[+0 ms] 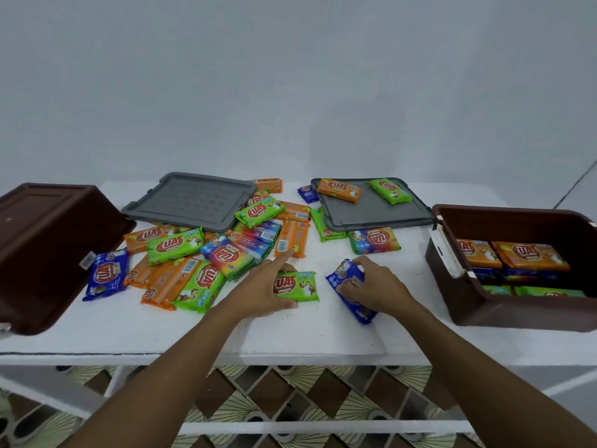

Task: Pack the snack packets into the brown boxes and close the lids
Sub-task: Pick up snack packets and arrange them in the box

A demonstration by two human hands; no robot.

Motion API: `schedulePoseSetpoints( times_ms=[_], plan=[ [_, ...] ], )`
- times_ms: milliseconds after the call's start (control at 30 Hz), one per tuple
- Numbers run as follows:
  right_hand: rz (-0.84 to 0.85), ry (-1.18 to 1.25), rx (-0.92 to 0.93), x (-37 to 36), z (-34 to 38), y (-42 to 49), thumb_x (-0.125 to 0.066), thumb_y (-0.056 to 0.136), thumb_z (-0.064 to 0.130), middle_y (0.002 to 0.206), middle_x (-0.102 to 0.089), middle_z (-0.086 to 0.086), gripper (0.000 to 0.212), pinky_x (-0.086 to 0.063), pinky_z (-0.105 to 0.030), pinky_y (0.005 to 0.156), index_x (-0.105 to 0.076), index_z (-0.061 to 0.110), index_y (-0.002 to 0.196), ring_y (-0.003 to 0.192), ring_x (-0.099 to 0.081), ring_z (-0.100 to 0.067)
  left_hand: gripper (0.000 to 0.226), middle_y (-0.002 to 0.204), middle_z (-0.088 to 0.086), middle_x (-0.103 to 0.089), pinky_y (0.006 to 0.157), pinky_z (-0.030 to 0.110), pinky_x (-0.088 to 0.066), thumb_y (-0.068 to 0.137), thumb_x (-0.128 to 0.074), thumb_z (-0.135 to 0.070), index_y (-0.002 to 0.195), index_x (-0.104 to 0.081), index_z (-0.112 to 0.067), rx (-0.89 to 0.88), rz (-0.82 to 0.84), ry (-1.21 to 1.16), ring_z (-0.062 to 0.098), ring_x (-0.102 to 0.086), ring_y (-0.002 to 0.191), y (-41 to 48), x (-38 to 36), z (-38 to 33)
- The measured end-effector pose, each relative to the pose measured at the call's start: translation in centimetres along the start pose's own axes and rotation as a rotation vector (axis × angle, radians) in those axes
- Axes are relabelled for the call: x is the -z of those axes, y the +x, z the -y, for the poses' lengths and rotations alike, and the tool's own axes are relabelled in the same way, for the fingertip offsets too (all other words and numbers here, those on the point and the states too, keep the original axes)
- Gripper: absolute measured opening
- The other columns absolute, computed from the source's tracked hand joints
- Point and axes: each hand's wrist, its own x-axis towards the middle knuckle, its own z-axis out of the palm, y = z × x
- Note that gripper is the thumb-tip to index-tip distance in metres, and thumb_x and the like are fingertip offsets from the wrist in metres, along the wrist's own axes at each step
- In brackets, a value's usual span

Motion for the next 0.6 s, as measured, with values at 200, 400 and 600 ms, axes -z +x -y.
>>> schedulePoseSetpoints(
  times_ms=[200, 400, 600],
  plan=[
    [0.029, 0.105, 0.083, 3.2, 2.5, 0.1, -0.073, 0.083, 0.022, 0.113, -0.061, -0.004, 0.033, -0.059, -0.035, 0.074, -0.05, 0.019, 0.107, 0.099, -0.062, -0.022, 0.088, 0.142, -0.006, -0.037, 0.104, 0.038, -0.043, 0.076, -0.078, -0.038, 0.149, -0.031, -0.026, -0.08, -0.027, 0.18, 0.016, -0.041, 0.128, 0.2, 0.2, -1.7],
    [0.013, -0.024, 0.251, 10.5, 2.5, -1.5, -0.074, 0.083, 0.021, 0.122, -0.057, 0.0, 0.038, -0.06, -0.031, 0.071, -0.057, 0.025, 0.116, 0.105, -0.06, -0.018, 0.08, 0.136, -0.006, -0.037, 0.098, 0.029, -0.042, 0.079, -0.075, -0.038, 0.147, -0.037, -0.021, -0.172, -0.062, 0.249, 0.013, -0.041, 0.123, 2.0, 1.3, -6.2],
    [-0.14, 0.122, 0.19, 18.2, -2.8, -3.2, -0.074, 0.083, 0.028, 0.103, -0.063, 0.004, 0.019, -0.058, -0.028, 0.064, -0.059, 0.024, 0.093, 0.09, -0.066, -0.013, 0.076, 0.142, 0.0, -0.047, 0.099, 0.031, -0.039, 0.078, -0.072, -0.039, 0.145, -0.04, -0.025, -0.244, -0.141, 0.255, 0.018, -0.046, 0.125, 5.4, 0.9, -13.3]
  ],
)
